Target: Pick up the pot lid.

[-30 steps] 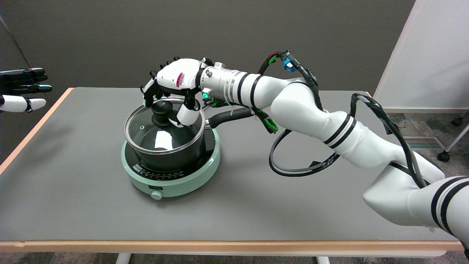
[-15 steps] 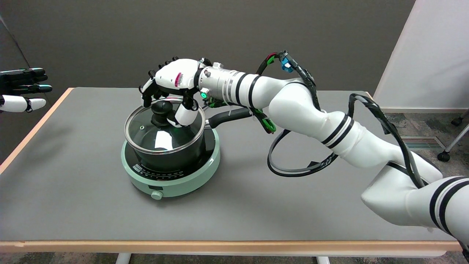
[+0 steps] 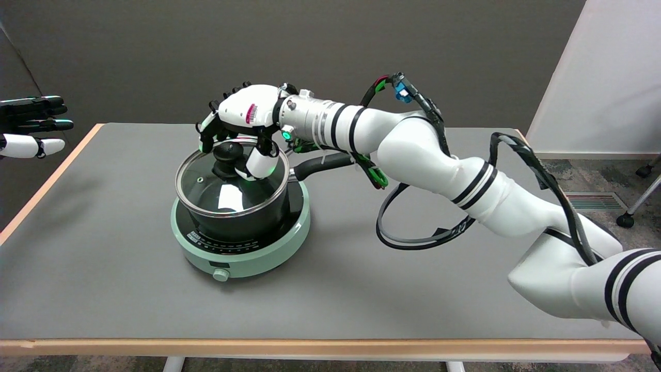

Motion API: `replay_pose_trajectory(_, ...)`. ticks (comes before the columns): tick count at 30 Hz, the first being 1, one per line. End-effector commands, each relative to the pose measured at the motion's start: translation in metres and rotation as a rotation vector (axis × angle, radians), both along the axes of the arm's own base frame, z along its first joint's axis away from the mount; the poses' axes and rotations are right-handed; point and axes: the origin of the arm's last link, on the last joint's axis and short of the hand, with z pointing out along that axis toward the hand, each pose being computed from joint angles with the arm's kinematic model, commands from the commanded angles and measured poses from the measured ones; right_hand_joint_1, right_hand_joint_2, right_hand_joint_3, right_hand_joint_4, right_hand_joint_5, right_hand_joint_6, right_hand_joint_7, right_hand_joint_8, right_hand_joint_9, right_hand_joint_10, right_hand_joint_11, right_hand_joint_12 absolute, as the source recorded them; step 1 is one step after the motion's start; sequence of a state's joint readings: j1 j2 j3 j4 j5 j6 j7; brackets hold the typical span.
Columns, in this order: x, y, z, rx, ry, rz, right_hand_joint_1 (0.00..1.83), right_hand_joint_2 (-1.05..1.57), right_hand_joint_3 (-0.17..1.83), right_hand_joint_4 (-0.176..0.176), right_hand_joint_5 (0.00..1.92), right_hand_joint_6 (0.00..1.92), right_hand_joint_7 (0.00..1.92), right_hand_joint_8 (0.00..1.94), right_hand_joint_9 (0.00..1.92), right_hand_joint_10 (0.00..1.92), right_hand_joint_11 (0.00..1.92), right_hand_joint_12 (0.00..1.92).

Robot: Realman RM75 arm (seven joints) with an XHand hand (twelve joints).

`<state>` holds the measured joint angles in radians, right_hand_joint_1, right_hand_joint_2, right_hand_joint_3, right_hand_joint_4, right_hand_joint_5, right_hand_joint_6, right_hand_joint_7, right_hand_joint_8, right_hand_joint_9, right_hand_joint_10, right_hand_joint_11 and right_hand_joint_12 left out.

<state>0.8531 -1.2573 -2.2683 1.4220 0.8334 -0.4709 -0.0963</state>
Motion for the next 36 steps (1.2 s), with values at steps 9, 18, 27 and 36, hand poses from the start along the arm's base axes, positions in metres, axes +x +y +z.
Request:
replay_pose_trajectory(9,-0.003,-0.003,0.001,0.005,-0.027,-0.052,1.01,0.61,0.95,0.176,0.67,0.5,0.81,0.31,0.75,0.58,0.49,1.02)
replay_pose_trajectory(18,-0.005,-0.007,0.002,0.001,-0.041,-0.076,1.0,0.61,0.95,0.176,0.68,0.52,0.81,0.31,0.76,0.59,0.49,1.03)
replay_pose_trajectory(27,-0.004,-0.007,0.003,0.0,-0.041,-0.072,0.99,0.63,0.94,0.176,0.7,0.58,0.85,0.36,0.78,0.61,0.5,1.04)
replay_pose_trajectory(36,0.001,0.0,-0.006,0.036,-0.036,-0.056,0.99,0.7,0.92,0.176,0.73,0.77,0.92,0.5,0.83,0.67,0.54,1.09)
